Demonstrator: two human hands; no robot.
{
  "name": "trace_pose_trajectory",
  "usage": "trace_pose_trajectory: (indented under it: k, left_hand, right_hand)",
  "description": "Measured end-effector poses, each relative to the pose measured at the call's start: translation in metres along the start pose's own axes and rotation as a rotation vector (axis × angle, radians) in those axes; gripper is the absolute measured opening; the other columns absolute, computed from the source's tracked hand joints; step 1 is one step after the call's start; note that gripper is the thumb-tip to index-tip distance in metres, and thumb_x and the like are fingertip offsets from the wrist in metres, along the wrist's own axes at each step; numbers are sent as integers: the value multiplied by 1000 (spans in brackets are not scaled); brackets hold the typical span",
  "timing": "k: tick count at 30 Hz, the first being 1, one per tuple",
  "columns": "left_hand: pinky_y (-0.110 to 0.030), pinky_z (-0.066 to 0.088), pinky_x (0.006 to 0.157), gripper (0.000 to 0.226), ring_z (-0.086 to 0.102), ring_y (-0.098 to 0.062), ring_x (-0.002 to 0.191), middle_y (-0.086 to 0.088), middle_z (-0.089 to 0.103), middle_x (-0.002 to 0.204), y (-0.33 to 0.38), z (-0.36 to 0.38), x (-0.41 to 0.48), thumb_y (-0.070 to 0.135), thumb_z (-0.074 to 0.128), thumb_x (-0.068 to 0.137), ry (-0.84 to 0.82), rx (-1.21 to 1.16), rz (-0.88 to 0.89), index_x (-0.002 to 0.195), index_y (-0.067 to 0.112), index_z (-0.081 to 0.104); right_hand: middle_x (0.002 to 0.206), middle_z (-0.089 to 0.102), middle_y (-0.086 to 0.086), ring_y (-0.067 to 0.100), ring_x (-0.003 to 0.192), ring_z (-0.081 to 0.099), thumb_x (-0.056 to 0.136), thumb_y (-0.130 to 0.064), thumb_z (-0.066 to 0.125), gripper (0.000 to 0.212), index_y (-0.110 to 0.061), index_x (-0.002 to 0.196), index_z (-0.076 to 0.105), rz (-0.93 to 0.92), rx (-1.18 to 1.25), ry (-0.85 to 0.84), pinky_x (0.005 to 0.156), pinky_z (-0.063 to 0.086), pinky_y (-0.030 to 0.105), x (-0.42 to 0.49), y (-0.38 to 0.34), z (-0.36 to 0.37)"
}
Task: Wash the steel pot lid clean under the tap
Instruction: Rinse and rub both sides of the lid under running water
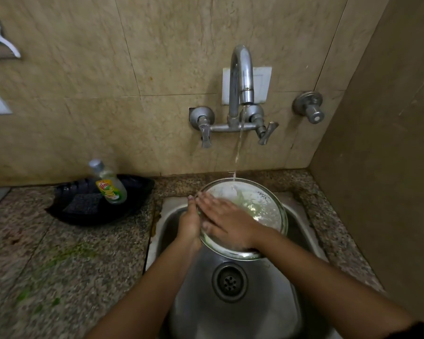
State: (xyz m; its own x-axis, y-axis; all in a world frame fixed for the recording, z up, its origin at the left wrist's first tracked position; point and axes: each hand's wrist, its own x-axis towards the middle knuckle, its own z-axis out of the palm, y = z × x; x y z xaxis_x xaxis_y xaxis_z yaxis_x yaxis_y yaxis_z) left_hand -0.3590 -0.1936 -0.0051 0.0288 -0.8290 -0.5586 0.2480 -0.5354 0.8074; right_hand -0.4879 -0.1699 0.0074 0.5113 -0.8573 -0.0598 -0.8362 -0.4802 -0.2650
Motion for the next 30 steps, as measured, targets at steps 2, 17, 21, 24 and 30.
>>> trace_pose_trajectory:
  k: [2, 17, 21, 24, 30]
  left_hand:
    - [-31, 52, 71, 58, 68, -26, 84, -16, 72, 96, 3, -6, 2, 56, 32, 96, 13, -18, 1, 89, 10, 67]
    - [-34, 53, 81, 56, 70, -26, 93, -16, 73, 103, -4, -5, -12, 58, 34, 95, 19, 6, 18, 95, 14, 70]
    - [-36, 55, 78, 40, 68, -25, 78, -12, 72, 85, 3, -19, -13, 46, 44, 97, 58, 14, 148, 82, 16, 66]
    - [-36, 57, 73, 14, 68, -21, 71, -9, 72, 81, 12, -25, -17, 27, 67, 87, 23, 145, 277, 76, 18, 67]
    - [-22, 47, 57, 13, 63, -6, 58, -2, 70, 68, 22, -24, -25, 20, 70, 84, -51, 715, 578, 85, 8, 74]
  right_hand:
    - [160, -14, -9, 5, 145, -17, 100, -50, 20, 62, -29, 151, -7, -80, 28, -80, 116, -10, 29, -27, 5, 1]
    - [161, -7, 0, 11, 147, -10, 101, -44, 22, 64, -19, 152, -5, -24, 28, 52, 120, -3, 35, 1, -6, 12]
    - [160, -10, -11, 6, 146, -14, 101, -45, 26, 61, -30, 152, -4, -76, 1, -15, 117, -9, 28, -49, 19, 19]
    - [160, 3, -10, 8, 147, 2, 100, -37, 37, 60, -31, 152, 8, 101, -9, 52, 120, 6, 33, -71, 56, 24]
    - [95, 75, -1, 19, 87, 69, 91, -25, 56, 21, -30, 103, 72, 523, 312, 483, 76, 55, 38, -56, 71, 15]
